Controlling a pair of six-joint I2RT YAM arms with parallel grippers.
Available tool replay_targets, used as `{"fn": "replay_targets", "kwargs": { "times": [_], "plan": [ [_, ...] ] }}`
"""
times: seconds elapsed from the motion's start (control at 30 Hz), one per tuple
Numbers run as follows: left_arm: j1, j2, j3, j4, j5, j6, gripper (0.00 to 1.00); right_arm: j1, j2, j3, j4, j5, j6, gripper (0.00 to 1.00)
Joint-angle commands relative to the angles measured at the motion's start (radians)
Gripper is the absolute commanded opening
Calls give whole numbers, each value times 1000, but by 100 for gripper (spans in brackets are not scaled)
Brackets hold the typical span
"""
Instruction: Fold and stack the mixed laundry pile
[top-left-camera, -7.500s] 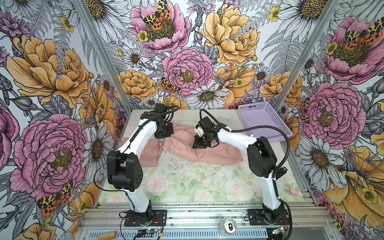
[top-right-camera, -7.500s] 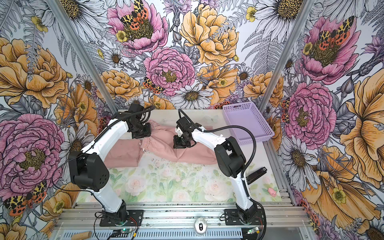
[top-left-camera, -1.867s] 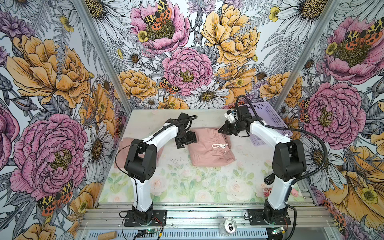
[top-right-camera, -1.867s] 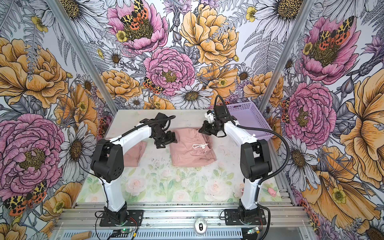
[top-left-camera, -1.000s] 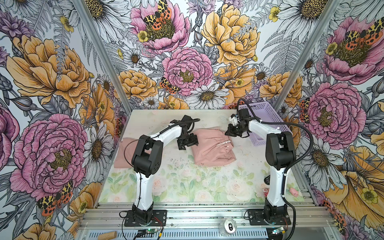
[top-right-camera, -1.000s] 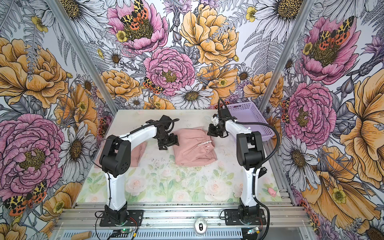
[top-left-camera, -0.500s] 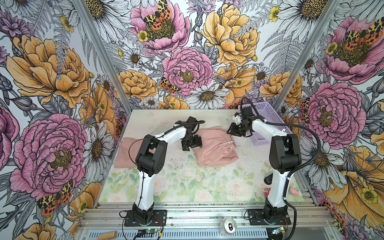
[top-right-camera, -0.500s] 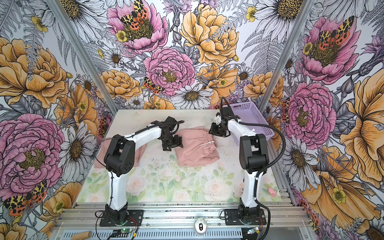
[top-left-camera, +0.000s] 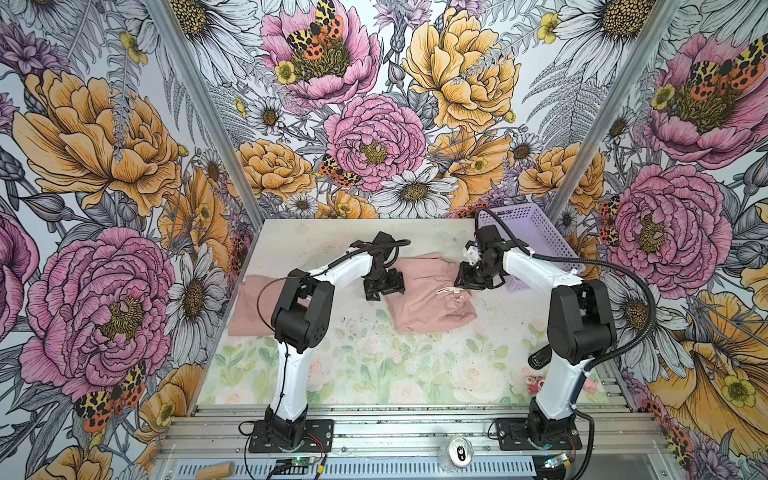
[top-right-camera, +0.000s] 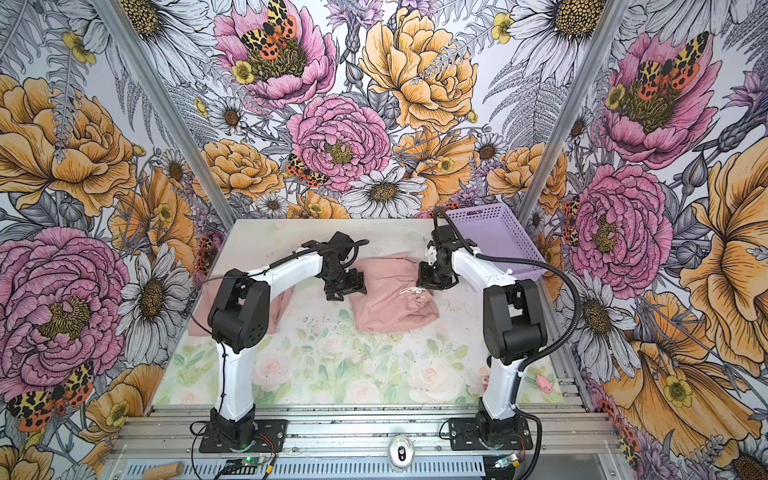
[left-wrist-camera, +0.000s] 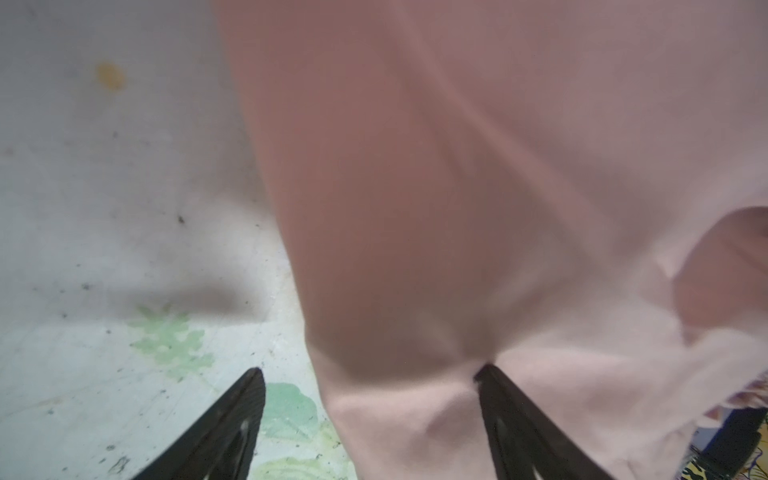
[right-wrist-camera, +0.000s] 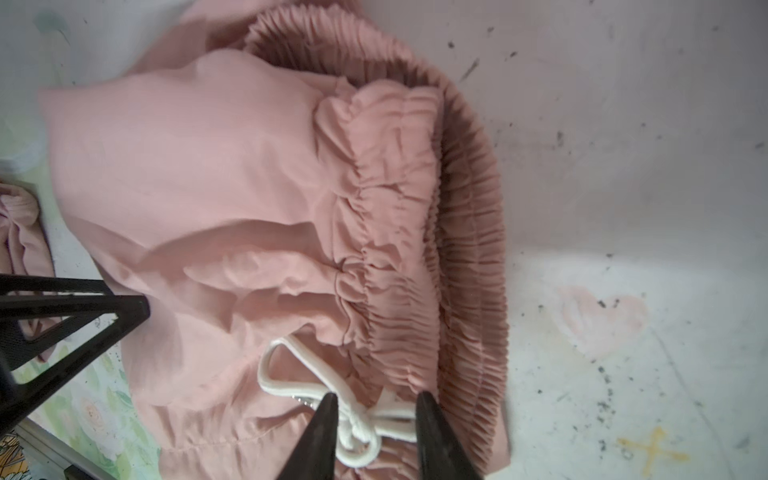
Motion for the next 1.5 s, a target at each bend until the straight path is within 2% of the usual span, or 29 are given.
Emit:
{"fn": "replay_targets", "kwargs": {
  "times": [0.0,0.23,0.5,0.57,0.67,0.8,1.07,1.3,1.4,1.47],
  "plan": [
    [-14,20,30,13,33,19,82,6,-18,-8,-21,93,-16,28],
    [-18,32,35,14,44,19,82,-4,96,34,-18,222,-29,20],
    [-19,43,34,13,56,24,83,-12,142,88,-15,219,-42,19],
    [-21,46,37,13,61,25,83,-23,122,87,-17,199,-36,21],
    [-25,44,42,13,64,25,83,-40,52,69,-19,153,-16,29],
    [-33,45,42,13,67,25,82,-49,-19,44,-17,47,4,35],
    [-44,59,42,13,75,31,83,-59,86,60,28,-87,-49,37],
    [-53,75,38,13,79,33,82,-93,145,42,77,-203,-89,46],
    [-53,75,36,13,76,32,83,-100,146,18,104,-245,-86,46],
    [-52,75,36,13,76,33,83,-103,141,5,120,-270,-85,42]
  ]
}}
